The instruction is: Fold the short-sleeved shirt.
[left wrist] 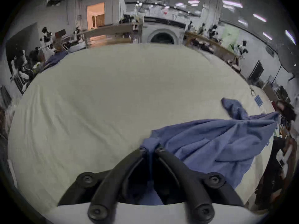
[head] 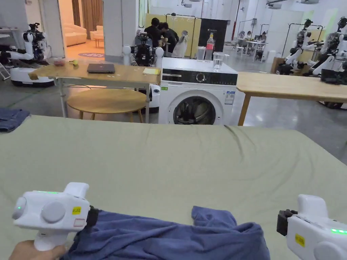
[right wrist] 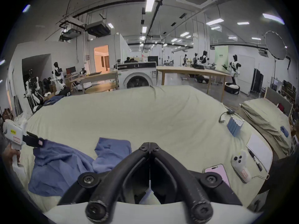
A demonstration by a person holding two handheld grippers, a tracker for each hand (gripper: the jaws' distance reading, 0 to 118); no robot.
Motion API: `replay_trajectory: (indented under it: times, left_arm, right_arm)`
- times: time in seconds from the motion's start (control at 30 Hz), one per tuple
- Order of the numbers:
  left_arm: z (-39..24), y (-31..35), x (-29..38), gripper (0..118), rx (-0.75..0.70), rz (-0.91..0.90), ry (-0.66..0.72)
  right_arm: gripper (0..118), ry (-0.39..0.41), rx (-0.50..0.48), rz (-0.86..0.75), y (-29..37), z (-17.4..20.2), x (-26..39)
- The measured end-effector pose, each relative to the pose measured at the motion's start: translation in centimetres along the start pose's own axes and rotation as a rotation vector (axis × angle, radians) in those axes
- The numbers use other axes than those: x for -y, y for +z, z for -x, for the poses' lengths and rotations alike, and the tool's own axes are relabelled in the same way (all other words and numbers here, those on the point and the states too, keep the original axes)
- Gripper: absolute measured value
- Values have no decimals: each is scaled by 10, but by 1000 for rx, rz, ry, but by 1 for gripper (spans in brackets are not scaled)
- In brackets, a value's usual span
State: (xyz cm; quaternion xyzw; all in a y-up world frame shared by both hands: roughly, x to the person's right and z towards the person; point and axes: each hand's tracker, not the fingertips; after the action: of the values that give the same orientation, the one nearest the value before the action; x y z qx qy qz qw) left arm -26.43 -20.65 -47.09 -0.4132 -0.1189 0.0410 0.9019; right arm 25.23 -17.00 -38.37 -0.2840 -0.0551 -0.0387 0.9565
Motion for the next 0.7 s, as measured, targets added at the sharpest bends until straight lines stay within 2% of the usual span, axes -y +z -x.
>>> replay_trajectory:
  times: [0.07,0.13,0.17,0.2,0.27,0.3,0.57,0.6,0.63,0.7]
  left_arm:
    - [7,18,1,0,17,-40,28]
    - [11,30,5,0,6,-59,34]
    - [11,36,8,0,-4,-67,29]
    - [8,43,12,0,-18,-78,17]
    - [9,50,18,0,-27,-85,5]
    - [10,53,20,0,-27,-86,7]
    - [16,44,37,0,-67,-59,28]
    - [14,43,40,0,-67,-51,26]
    - [14,42,41,0,-69,-47,25]
    - [15,38,44,0,-72,-39,24]
  right_arm:
    - [0,1,-3,78,-10,-8,0]
    - [20,-3,-9,133,-18,-14,4]
    - [20,-10,-25,171,-23,-16,8]
    - [24,-36,-42,199,-28,-17,13]
    - [47,-64,-82,239,-37,-19,19]
    - [52,-73,-83,272,-42,-20,23]
    - [52,-71,-174,459,-84,5,54]
    - [44,-71,-199,475,-86,8,58]
    - [31,-70,-190,467,-87,10,60]
    - [14,-69,-187,446,-84,11,62]
